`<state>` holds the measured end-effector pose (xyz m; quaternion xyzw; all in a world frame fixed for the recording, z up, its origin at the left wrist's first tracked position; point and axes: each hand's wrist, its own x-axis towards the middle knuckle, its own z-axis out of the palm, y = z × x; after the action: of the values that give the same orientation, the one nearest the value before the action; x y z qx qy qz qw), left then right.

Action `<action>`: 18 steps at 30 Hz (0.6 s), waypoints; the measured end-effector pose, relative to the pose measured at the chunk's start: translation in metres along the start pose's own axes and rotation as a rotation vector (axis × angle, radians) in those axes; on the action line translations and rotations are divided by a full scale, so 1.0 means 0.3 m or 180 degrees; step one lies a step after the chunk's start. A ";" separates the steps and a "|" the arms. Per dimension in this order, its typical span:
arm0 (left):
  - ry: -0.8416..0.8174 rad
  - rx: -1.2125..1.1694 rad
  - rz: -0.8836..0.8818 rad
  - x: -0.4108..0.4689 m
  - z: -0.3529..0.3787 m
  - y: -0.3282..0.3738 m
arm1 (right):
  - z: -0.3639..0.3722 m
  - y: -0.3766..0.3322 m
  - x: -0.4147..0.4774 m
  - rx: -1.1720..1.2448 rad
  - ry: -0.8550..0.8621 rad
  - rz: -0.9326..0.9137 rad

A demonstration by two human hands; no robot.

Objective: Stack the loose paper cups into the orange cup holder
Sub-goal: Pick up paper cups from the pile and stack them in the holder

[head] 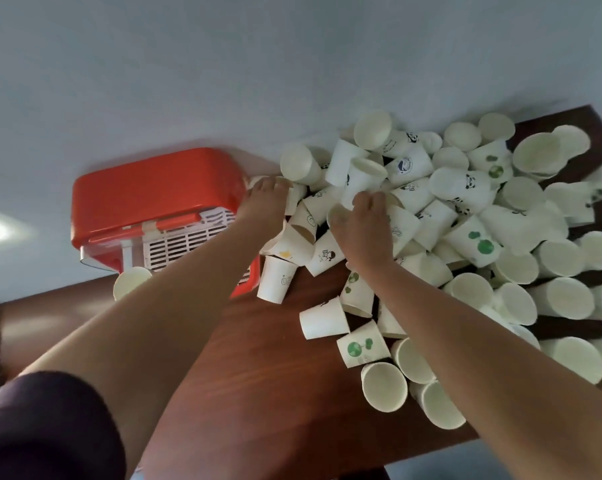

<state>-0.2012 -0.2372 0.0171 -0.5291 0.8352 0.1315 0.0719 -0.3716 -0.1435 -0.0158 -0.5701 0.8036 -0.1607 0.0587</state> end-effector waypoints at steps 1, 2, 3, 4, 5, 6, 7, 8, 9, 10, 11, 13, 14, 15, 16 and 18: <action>-0.0047 0.0157 0.0043 0.013 0.006 -0.006 | -0.009 -0.006 0.017 0.0072 0.0198 0.0157; -0.0043 0.0350 0.0083 0.020 0.012 -0.011 | -0.012 -0.003 0.035 0.0185 0.0379 0.0293; 0.0002 0.0530 0.0121 0.024 0.020 -0.015 | -0.023 0.000 0.051 0.0292 0.0503 0.0427; 0.0078 0.0666 0.0150 0.024 0.025 -0.018 | -0.034 0.002 0.066 0.0256 0.0417 0.0546; 0.0157 0.0750 0.0166 0.024 0.032 -0.020 | -0.047 0.002 0.080 0.0176 0.0262 0.0626; 0.0228 0.0809 0.0170 0.022 0.037 -0.022 | -0.048 0.006 0.095 0.0065 0.0130 0.0649; 0.0300 0.0857 0.0183 0.018 0.043 -0.024 | -0.043 0.012 0.109 -0.0014 0.0045 0.0633; 0.0362 0.0882 0.0210 0.013 0.045 -0.025 | -0.038 0.018 0.121 -0.0071 0.0023 0.0601; 0.0450 0.0868 0.0253 0.006 0.044 -0.024 | -0.034 0.023 0.129 -0.0062 0.0000 0.0578; 0.0571 0.0795 0.0298 -0.003 0.040 -0.022 | -0.034 0.029 0.134 0.0025 -0.0023 0.0563; 0.0703 0.0647 0.0340 -0.014 0.032 -0.018 | -0.037 0.032 0.135 0.0221 -0.0036 0.0526; 0.0887 0.0180 0.0376 -0.044 0.013 -0.012 | -0.049 0.038 0.128 0.0776 -0.0030 0.0353; 0.0940 -0.0137 0.0344 -0.060 0.006 -0.013 | -0.064 0.036 0.119 0.1023 0.0009 0.0264; 0.0982 -0.0510 0.0286 -0.079 -0.004 -0.014 | -0.081 0.032 0.107 0.1204 0.0050 0.0209; 0.1017 -0.0915 0.0202 -0.102 -0.014 -0.017 | -0.102 0.024 0.094 0.1326 0.0071 0.0186; 0.0967 -0.1664 0.0064 -0.159 -0.037 -0.021 | -0.139 0.005 0.065 0.1442 0.0098 0.0097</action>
<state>-0.1747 -0.2018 0.0392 -0.5350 0.7794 0.2621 -0.1938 -0.3912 -0.1533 0.0247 -0.5277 0.7562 -0.3449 0.1753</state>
